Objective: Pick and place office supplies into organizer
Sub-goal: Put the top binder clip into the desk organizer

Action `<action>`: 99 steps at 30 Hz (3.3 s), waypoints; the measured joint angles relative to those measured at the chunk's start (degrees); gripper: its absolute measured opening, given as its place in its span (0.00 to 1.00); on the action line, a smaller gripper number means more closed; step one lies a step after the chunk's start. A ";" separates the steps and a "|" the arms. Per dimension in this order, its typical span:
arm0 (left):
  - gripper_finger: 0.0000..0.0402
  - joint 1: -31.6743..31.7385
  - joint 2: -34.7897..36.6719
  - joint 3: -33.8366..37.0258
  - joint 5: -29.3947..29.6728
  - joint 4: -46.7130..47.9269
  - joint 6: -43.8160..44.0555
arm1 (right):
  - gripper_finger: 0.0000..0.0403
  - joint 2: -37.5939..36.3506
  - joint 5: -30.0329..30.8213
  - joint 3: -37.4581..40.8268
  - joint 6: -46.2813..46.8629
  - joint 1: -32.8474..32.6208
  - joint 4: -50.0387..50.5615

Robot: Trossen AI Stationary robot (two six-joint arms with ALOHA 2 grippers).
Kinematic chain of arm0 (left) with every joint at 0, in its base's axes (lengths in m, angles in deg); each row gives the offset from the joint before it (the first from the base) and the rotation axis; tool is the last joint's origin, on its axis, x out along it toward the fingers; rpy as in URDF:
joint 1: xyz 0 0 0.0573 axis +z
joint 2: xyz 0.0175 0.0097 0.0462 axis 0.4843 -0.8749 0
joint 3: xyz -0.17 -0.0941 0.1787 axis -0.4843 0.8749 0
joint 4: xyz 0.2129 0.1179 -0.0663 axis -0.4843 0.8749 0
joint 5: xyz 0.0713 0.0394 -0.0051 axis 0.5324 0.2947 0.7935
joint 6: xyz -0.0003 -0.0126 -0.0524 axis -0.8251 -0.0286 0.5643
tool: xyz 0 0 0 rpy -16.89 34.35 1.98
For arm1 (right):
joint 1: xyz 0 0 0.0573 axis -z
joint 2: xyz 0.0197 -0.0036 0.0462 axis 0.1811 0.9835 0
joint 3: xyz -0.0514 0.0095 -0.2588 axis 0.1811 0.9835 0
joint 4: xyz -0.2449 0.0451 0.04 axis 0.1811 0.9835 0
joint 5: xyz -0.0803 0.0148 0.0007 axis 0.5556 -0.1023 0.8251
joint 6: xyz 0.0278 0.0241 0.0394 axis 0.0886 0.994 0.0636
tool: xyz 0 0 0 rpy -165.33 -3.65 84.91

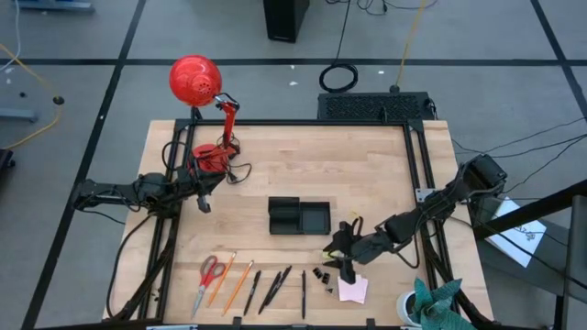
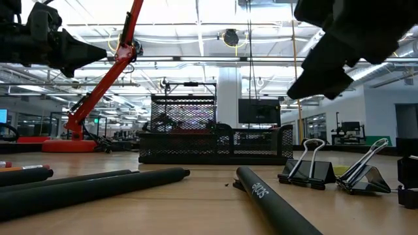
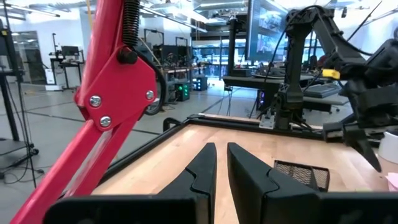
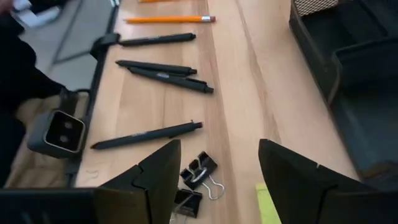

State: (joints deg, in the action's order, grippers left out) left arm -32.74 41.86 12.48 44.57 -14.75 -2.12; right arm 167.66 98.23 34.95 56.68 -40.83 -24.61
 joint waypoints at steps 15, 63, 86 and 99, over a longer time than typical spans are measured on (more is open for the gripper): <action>0.12 0.00 0.02 0.00 0.04 0.02 -1.45 | 0.52 8.51 -0.02 -3.13 -5.43 -3.58 -7.37; 0.12 0.00 0.00 0.00 0.06 0.02 0.00 | 0.52 15.37 -0.01 -3.74 4.08 -2.95 -4.71; 0.12 -0.01 0.00 0.00 0.06 0.02 0.00 | 0.13 15.37 -0.01 -3.76 2.72 -2.71 -5.92; 0.12 -0.02 0.01 0.00 0.06 0.02 0.00 | 0.19 15.35 -2.89 -3.78 2.96 -2.05 -9.11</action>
State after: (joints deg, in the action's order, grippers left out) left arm -32.76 41.87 12.48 44.63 -14.73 -2.12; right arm 183.01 95.33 31.17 59.63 -42.88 -33.73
